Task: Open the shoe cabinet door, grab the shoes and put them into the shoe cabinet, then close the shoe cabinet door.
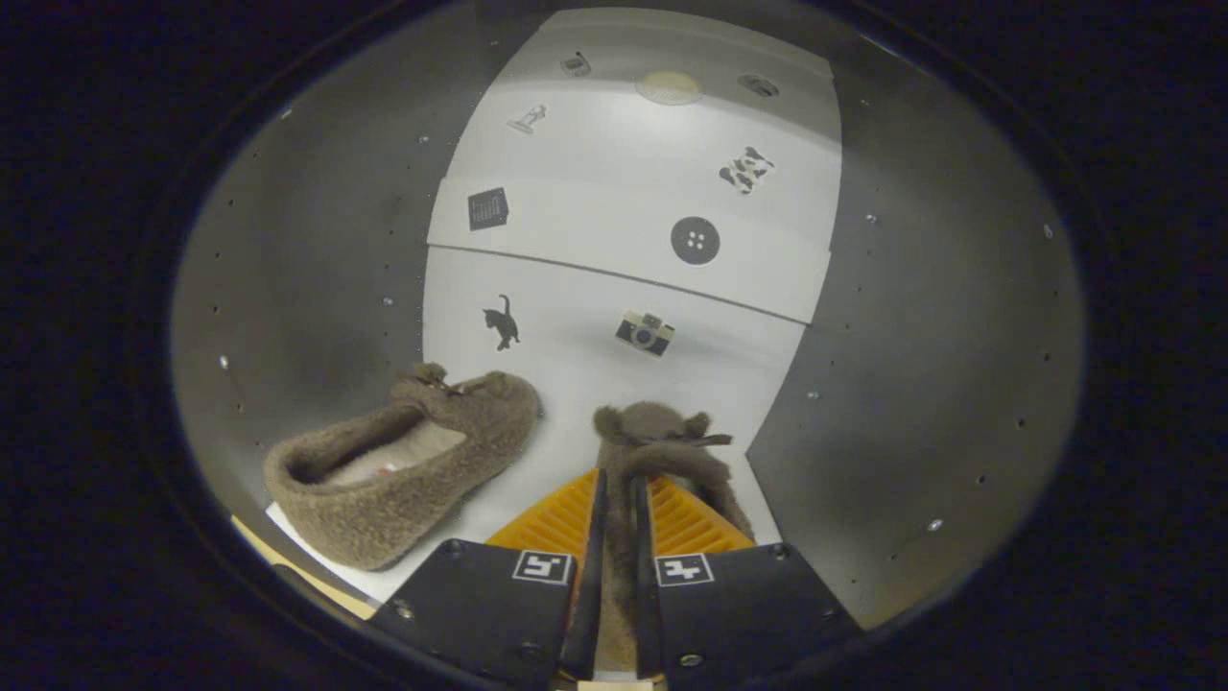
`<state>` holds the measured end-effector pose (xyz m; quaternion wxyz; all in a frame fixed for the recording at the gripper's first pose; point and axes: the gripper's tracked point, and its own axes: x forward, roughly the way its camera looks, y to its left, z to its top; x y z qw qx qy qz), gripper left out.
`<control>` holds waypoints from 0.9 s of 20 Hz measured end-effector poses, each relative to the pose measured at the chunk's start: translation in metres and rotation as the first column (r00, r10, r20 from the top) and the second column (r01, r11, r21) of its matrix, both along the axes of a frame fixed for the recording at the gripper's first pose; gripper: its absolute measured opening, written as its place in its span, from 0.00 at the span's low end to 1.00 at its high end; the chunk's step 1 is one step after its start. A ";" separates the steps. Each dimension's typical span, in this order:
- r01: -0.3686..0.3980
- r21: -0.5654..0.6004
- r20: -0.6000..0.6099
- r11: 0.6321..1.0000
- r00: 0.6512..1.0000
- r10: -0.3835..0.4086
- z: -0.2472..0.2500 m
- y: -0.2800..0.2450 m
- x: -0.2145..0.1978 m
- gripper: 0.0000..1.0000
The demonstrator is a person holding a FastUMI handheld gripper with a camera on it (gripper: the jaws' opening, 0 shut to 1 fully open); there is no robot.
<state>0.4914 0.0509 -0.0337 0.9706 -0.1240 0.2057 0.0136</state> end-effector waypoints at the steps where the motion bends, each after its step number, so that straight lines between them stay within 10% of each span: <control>1: 0.002 0.010 0.003 1.000 1.000 -0.002 0.001 0.003 -0.002 0.21; 12: 0.005 0.069 0.133 0.998 0.991 -0.014 0.085 0.022 -0.079 1.00; 18: -0.016 0.127 0.191 0.992 0.981 -0.009 0.159 0.046 -0.173 1.00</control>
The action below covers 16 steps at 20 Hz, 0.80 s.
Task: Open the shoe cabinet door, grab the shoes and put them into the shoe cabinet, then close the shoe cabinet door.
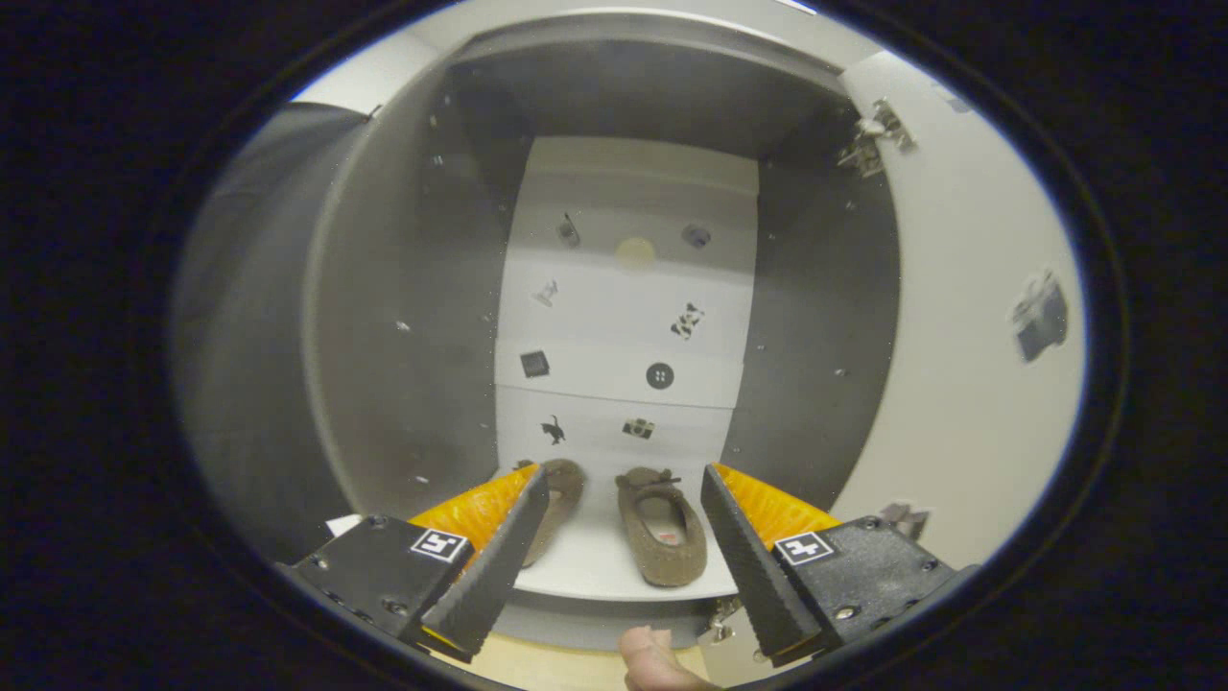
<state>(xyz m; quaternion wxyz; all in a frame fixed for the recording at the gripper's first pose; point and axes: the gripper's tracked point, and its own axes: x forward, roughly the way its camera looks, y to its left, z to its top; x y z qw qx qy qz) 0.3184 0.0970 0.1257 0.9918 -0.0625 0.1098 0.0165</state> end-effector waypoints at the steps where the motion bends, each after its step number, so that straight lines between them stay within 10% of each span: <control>1: -0.025 0.011 0.002 1.000 1.000 0.025 0.011 0.007 -0.020 1.00; 16: -0.127 -0.029 0.153 0.991 0.980 0.130 0.150 -0.059 -0.346 1.00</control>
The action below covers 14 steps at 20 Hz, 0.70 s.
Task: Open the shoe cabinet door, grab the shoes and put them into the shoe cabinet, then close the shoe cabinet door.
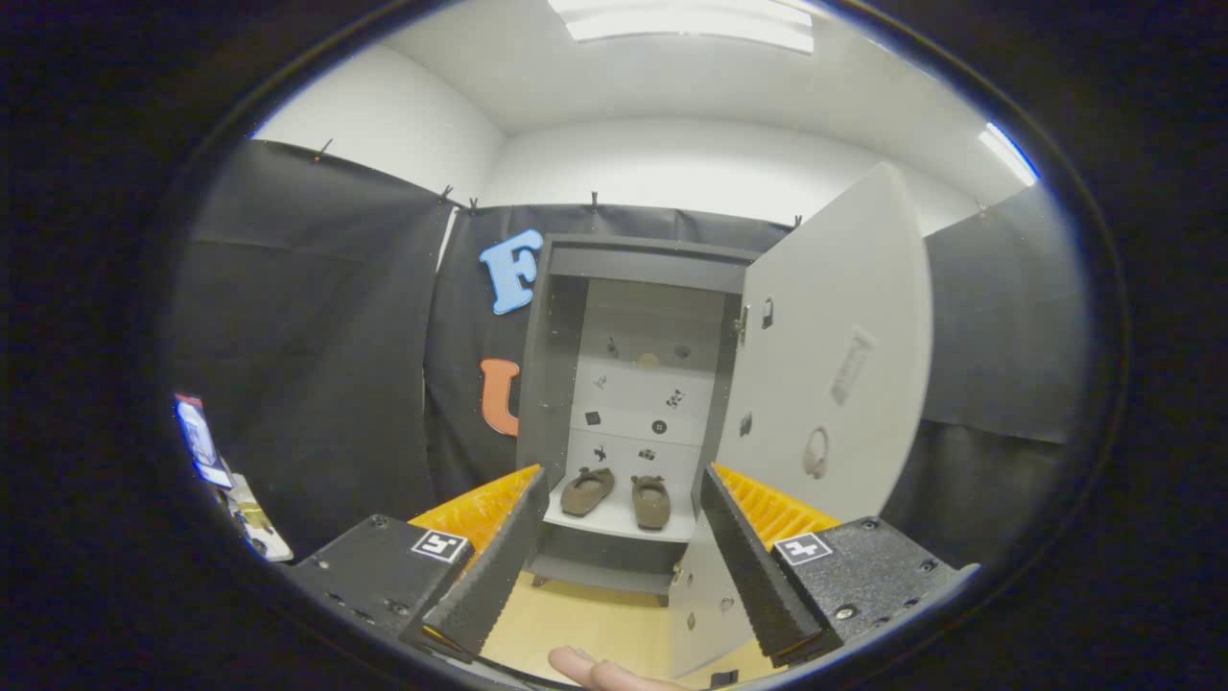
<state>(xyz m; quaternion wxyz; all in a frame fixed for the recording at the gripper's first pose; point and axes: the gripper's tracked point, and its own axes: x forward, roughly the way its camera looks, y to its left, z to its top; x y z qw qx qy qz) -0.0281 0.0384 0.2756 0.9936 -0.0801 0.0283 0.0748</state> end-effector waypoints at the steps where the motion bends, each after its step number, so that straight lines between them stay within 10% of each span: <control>1: 0.010 -0.009 0.024 1.000 1.000 -0.009 0.003 -0.017 -0.014 1.00; 14: 0.244 -0.024 0.194 0.970 0.953 -0.234 0.011 -0.221 -0.085 1.00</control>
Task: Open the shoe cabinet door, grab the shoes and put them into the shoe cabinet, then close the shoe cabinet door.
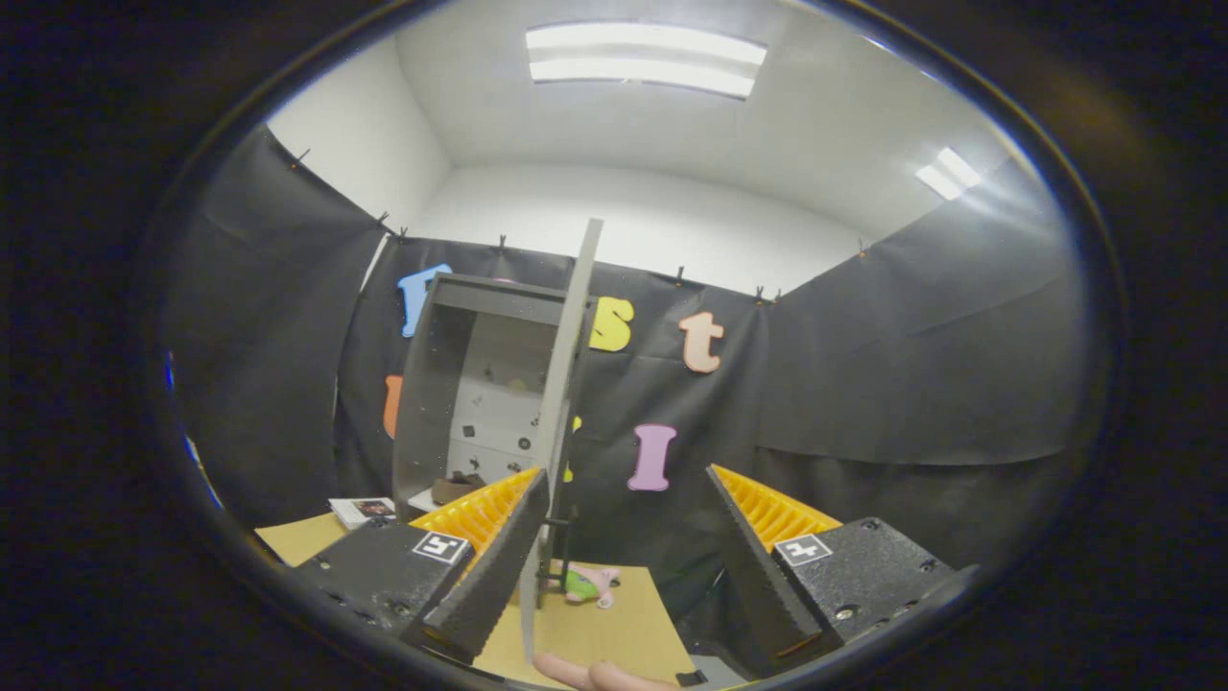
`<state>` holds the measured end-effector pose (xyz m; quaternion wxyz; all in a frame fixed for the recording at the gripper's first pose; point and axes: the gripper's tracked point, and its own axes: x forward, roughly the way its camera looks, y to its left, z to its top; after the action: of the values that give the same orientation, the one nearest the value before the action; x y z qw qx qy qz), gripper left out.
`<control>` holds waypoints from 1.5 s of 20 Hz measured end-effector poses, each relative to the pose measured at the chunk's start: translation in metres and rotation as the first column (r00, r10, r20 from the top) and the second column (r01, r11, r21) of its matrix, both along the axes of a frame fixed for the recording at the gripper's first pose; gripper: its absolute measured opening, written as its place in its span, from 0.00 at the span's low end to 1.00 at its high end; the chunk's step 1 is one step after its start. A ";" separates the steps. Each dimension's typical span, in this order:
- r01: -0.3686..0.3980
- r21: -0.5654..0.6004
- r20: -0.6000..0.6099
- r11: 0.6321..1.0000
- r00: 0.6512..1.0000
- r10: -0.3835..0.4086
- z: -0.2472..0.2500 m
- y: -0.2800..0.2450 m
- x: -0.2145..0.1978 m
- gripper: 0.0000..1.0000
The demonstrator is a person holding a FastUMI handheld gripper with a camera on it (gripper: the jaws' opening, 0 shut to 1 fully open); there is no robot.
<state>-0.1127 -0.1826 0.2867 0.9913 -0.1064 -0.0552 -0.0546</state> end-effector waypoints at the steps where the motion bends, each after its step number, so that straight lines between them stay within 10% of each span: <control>1: 0.025 0.005 -0.007 1.000 1.000 -0.024 -0.006 -0.016 0.001 1.00; 10: 0.127 0.084 -0.042 0.988 0.991 -0.124 -0.040 -0.128 0.073 1.00; 18: 0.036 0.123 -0.092 0.992 0.995 -0.025 -0.088 -0.163 0.148 1.00; 30: -0.226 0.105 -0.163 0.968 0.957 0.241 -0.119 -0.035 0.156 1.00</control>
<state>0.0436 -0.2173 0.1681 0.9954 -0.0613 0.0220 0.0703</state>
